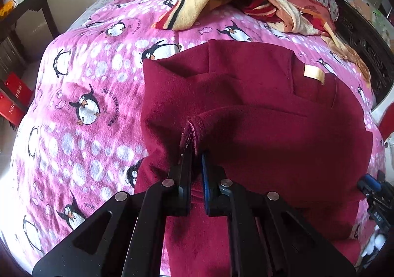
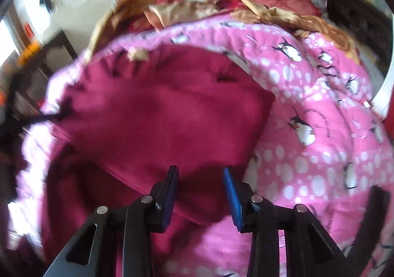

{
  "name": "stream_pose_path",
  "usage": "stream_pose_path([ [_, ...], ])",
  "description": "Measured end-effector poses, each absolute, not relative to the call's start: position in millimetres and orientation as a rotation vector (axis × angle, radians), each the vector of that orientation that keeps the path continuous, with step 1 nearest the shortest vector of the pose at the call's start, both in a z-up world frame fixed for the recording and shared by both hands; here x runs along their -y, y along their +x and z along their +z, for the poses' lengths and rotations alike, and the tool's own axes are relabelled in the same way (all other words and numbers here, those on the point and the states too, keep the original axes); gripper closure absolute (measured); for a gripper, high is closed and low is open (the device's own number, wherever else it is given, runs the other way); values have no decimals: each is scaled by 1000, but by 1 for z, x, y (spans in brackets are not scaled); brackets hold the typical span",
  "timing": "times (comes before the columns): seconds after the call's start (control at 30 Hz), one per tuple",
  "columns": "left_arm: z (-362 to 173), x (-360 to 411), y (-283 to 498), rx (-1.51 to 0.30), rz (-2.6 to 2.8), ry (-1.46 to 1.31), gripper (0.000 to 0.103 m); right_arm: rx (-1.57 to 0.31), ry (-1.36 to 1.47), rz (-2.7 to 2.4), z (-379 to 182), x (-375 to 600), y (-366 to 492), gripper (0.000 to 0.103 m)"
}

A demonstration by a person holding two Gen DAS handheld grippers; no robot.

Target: Fold small clothes

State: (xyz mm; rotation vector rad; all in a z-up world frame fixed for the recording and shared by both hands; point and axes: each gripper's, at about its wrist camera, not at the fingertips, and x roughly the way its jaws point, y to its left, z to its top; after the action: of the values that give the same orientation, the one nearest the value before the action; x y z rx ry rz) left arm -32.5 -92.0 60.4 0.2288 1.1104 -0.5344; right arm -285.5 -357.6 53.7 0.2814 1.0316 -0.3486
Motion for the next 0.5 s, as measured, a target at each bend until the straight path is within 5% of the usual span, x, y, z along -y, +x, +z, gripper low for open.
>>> stream_pose_path([
  [0.07, 64, 90, -37, -1098, -535, 243, 96, -1071, 271, -415, 37, 365, -286, 67],
  [0.2, 66, 83, -45, -1079, -536, 256, 52, -1006, 401, -418, 52, 380, -301, 67],
  [0.5, 52, 86, -48, -1062, -502, 276, 52, -969, 368, -346, 68, 356, -303, 67],
])
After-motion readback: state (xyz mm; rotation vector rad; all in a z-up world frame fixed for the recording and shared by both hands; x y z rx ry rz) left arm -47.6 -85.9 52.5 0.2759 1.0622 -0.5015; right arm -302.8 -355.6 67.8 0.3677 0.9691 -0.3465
